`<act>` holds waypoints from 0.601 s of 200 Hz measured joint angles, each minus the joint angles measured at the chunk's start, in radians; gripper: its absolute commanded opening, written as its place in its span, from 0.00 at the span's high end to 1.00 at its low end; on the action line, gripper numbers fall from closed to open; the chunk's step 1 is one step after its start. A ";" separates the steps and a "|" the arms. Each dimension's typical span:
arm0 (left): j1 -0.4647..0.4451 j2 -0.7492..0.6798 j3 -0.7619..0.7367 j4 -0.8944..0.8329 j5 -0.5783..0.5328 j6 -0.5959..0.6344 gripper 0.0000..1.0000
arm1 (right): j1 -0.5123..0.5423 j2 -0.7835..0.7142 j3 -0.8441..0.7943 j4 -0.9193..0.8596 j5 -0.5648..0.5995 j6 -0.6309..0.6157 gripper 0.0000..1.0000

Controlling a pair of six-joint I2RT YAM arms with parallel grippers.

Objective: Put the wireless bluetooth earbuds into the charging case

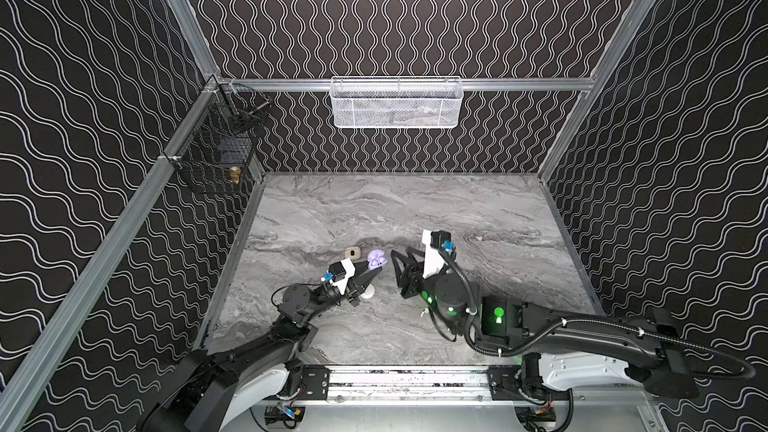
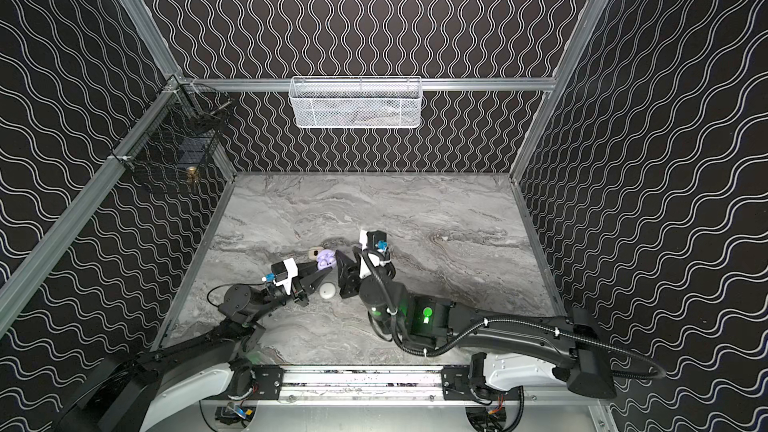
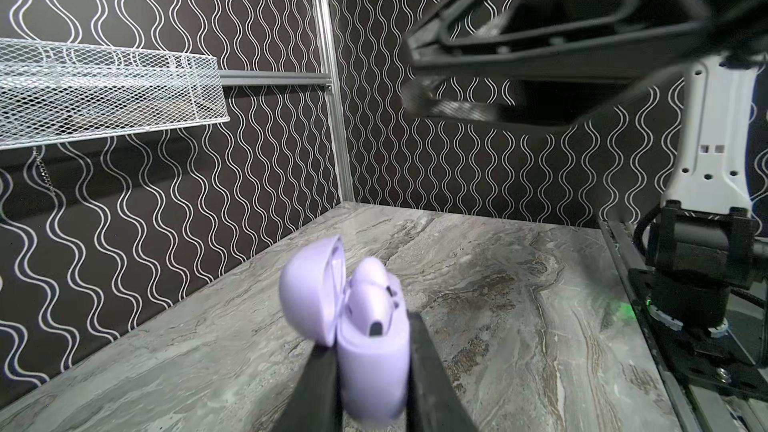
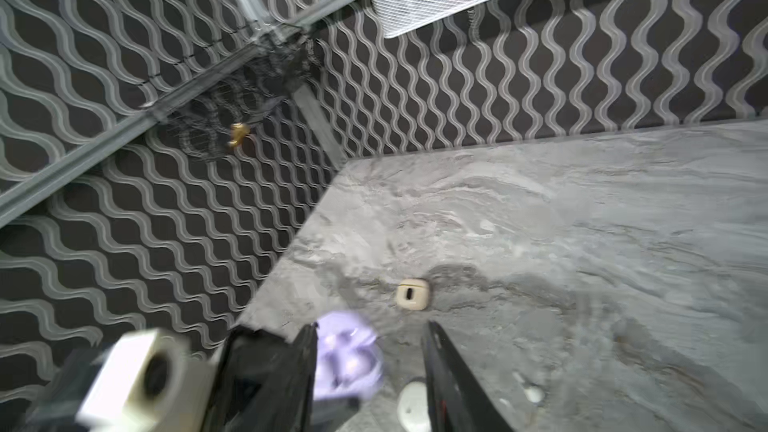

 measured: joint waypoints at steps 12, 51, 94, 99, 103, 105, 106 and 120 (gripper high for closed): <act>0.000 0.017 0.000 0.019 0.020 0.000 1.00 | -0.077 0.025 0.055 -0.062 -0.084 0.010 0.61; 0.000 0.072 0.000 0.101 0.090 0.000 1.00 | -0.233 0.147 0.165 -0.237 -0.327 0.019 0.62; 0.000 0.115 0.002 0.178 0.136 -0.002 1.00 | -0.297 0.256 0.238 -0.292 -0.530 -0.008 0.63; 0.000 0.118 0.003 0.182 0.137 -0.003 1.00 | -0.297 0.264 0.243 -0.292 -0.555 -0.011 0.63; 0.000 0.120 0.003 0.185 0.139 -0.005 1.00 | -0.296 0.271 0.246 -0.292 -0.579 -0.014 0.63; 0.000 0.120 0.003 0.186 0.140 -0.005 1.00 | -0.296 0.274 0.248 -0.292 -0.589 -0.015 0.64; 0.000 0.121 0.003 0.187 0.141 -0.005 1.00 | -0.296 0.275 0.248 -0.292 -0.591 -0.015 0.64; 0.000 0.121 0.003 0.193 0.144 -0.005 1.00 | -0.294 0.288 0.251 -0.291 -0.636 -0.026 0.65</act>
